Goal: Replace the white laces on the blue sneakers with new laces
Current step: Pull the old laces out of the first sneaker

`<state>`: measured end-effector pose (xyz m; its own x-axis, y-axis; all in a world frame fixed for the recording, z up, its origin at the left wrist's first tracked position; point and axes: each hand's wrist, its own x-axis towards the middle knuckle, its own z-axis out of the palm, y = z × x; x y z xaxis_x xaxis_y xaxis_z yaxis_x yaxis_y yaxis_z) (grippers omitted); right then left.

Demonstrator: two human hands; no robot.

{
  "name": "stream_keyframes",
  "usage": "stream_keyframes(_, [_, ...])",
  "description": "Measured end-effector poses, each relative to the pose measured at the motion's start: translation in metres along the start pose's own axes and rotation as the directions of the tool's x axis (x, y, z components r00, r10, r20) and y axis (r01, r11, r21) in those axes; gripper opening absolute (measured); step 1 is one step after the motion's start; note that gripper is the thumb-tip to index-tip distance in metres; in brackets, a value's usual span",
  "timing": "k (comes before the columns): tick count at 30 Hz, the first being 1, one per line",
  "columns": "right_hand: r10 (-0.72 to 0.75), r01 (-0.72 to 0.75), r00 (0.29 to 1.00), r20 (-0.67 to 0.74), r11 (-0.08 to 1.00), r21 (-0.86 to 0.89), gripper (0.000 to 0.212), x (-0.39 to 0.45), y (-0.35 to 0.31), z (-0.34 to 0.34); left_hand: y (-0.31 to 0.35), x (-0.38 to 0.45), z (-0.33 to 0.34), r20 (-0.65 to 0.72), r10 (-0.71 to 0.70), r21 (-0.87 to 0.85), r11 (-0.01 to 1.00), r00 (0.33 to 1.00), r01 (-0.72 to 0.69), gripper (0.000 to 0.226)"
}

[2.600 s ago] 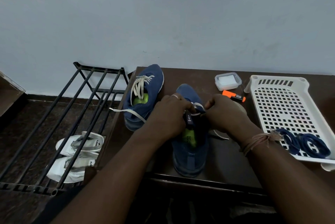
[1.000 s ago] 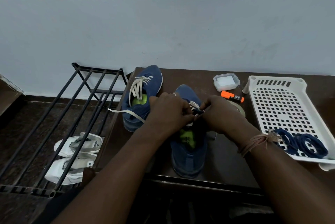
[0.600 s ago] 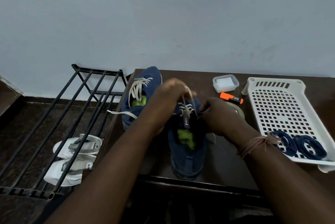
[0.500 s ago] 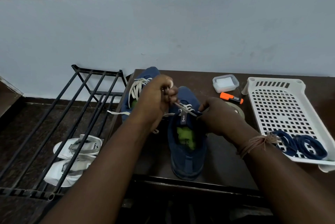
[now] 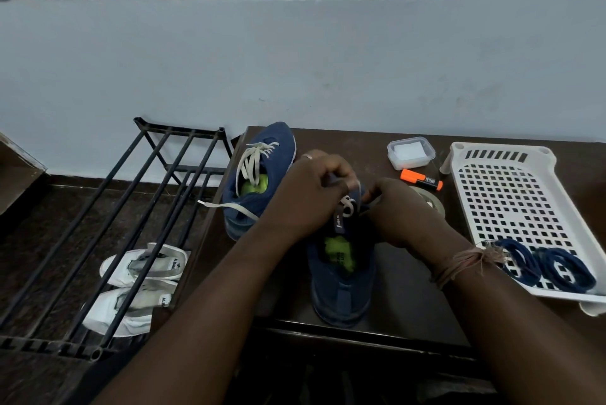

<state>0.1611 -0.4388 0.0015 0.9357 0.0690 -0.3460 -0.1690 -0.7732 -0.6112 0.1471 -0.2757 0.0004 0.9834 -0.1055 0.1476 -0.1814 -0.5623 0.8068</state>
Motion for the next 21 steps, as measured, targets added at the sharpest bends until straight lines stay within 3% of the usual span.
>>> stream_keyframes(2, [0.002,-0.002,1.0,0.014,1.0,0.004,0.017,0.0,-0.001,0.0,0.007,0.0,-0.008,0.001,-0.075,-0.286,0.956,0.997,0.072,0.012])
stream_keyframes(5, [0.008,-0.01,0.999,0.046,1.0,0.026,0.016,0.002,-0.001,0.001,0.013,-0.001,-0.011,0.047,-0.108,-0.633,0.766,0.993,0.113,0.014])
stream_keyframes(9, [-0.006,0.004,0.996,0.085,1.0,0.026,0.019,0.002,-0.001,0.0,0.02,0.0,-0.014,0.109,-0.052,-0.914,0.388,0.993,0.121,0.013])
stream_keyframes(11, [-0.025,0.023,0.997,0.078,0.999,0.037,0.02,0.003,0.0,0.001,0.021,0.0,-0.017,0.121,-0.018,-0.953,0.278,0.993,0.121,0.014])
stream_keyframes(14, [-0.061,0.051,0.994,0.094,0.994,0.1,0.022,0.001,-0.001,0.001,0.021,-0.002,-0.02,0.24,0.076,-0.919,0.34,0.968,0.201,0.015])
stream_keyframes(15, [-0.072,0.061,0.992,0.102,0.993,0.105,0.024,0.003,-0.001,0.0,0.02,-0.004,-0.022,0.323,0.104,-0.865,0.436,0.941,0.249,0.019])
stream_keyframes(17, [-0.031,0.016,0.994,0.105,0.99,0.138,0.028,0.002,-0.002,-0.005,0.012,-0.004,-0.028,0.4,0.052,-0.613,0.757,0.915,0.225,0.021])
stream_keyframes(18, [-0.024,0.013,0.997,0.075,0.99,0.143,0.028,0.003,-0.001,-0.007,0.009,-0.003,-0.031,0.35,-0.012,-0.43,0.886,0.937,0.173,0.021])
stream_keyframes(19, [-0.011,0.003,0.999,0.047,0.985,0.173,0.027,0.005,0.002,-0.009,0.004,-0.001,-0.034,0.25,-0.086,-0.285,0.945,0.965,0.158,0.019])
stream_keyframes(21, [0.047,-0.044,0.999,-0.003,0.954,0.298,0.024,0.009,0.008,-0.013,-0.006,0.002,-0.037,0.034,-0.235,-0.243,0.941,0.971,0.236,0.016])
